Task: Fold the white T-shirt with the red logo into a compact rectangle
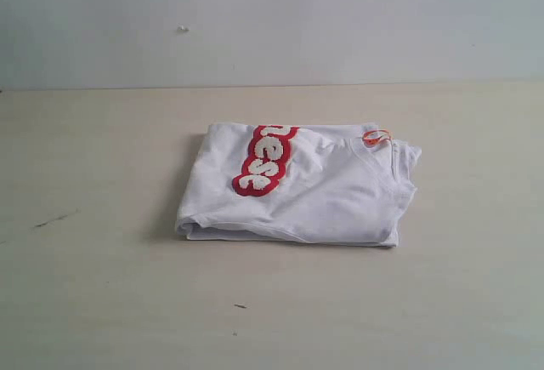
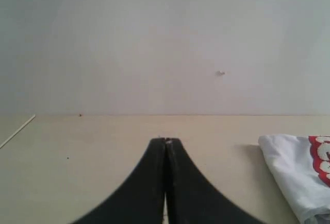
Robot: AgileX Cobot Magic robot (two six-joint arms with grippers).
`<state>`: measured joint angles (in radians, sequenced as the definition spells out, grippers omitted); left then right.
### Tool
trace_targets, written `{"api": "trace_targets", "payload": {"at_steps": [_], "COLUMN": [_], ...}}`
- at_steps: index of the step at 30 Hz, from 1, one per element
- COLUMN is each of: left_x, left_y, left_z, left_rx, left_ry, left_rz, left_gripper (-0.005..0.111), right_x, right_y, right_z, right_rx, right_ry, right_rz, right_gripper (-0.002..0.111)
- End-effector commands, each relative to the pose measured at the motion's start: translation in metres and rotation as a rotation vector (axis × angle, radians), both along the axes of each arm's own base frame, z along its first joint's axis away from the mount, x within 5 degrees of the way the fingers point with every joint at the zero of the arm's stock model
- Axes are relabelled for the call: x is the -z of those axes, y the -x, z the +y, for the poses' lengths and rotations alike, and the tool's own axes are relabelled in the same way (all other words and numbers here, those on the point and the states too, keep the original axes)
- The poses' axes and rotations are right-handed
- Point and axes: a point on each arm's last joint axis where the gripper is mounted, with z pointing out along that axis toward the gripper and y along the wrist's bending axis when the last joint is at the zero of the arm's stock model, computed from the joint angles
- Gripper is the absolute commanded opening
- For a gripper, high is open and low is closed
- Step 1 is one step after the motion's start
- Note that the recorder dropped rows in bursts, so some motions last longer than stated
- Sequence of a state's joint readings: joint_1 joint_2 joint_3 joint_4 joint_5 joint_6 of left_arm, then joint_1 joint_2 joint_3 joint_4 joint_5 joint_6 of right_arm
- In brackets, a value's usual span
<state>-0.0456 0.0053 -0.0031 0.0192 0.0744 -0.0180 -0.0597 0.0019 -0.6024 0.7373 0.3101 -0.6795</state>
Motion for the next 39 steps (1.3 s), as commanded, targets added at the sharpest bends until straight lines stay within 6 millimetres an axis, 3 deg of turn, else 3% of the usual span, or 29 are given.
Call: {"api": "trace_targets", "payload": {"at_steps": [1,10,39], "left_x": [0.001,0.013,0.025], "left_y": [0.0,0.001,0.003], "left_z": [0.0,0.0,0.001], "left_rx": [-0.002,-0.01,-0.016], "left_ry": [-0.013,0.123,0.064], "left_rz": [0.003,0.139,0.273], "left_gripper": [0.0,0.0,0.0], "right_x": [0.002,0.002,0.002], "right_y": [-0.001,-0.001,-0.001], "right_z": [0.0,0.0,0.0], "right_rx": [0.0,0.0,0.0], "right_ry": [0.002,0.002,0.002], "right_rz": [0.006,0.006,0.006], "right_gripper": [0.0,0.0,0.0]}}
